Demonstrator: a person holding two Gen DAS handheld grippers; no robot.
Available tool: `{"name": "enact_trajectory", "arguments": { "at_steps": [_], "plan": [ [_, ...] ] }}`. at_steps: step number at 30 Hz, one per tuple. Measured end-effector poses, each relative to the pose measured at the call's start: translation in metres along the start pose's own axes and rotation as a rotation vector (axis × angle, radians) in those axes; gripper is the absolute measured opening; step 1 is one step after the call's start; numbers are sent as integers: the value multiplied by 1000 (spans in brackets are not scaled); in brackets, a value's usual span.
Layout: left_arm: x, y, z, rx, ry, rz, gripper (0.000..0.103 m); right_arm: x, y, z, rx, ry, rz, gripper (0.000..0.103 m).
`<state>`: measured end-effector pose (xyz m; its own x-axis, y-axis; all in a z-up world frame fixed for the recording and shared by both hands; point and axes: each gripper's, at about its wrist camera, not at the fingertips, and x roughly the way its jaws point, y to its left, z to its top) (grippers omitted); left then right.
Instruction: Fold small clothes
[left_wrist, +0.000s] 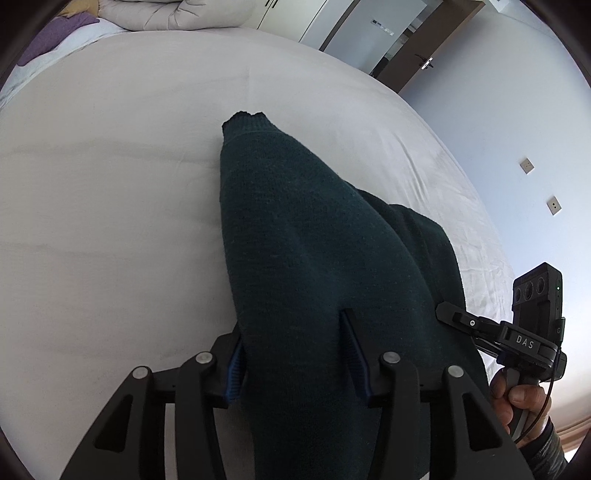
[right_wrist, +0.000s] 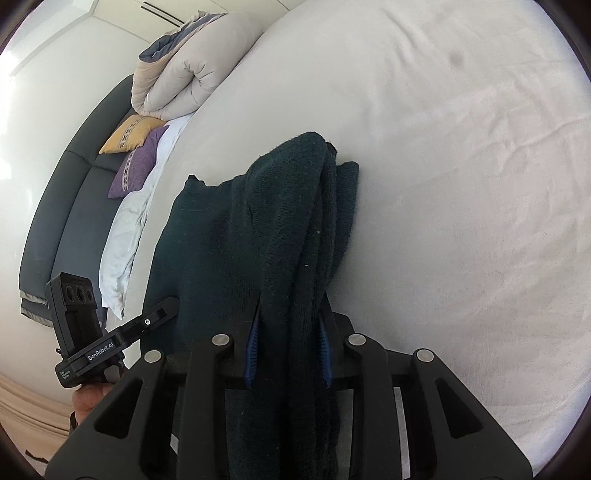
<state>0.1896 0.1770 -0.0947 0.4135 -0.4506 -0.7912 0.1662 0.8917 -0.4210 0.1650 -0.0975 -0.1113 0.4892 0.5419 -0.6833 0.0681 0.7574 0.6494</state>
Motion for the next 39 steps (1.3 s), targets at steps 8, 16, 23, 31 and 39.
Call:
{"name": "enact_trajectory", "arguments": {
  "at_steps": [8,16,23,31,39],
  "plan": [
    [-13,-2,-9,-1,-57,29,66,-10,-23,-11,34,-40,42,38],
    [-88,-39,-44,114,-339,213,97,-72,-24,-45,-8,-139,-102,40],
    [-156,-94,-78,285,-630,383,103,-136,-4,-79,-112,-257,-195,40],
    [-224,-140,-96,387,-816,603,103,-214,72,-109,-280,-520,-245,66],
    [-257,-150,-87,295,-710,514,103,-303,149,-146,-455,-906,-289,103]
  ]
}}
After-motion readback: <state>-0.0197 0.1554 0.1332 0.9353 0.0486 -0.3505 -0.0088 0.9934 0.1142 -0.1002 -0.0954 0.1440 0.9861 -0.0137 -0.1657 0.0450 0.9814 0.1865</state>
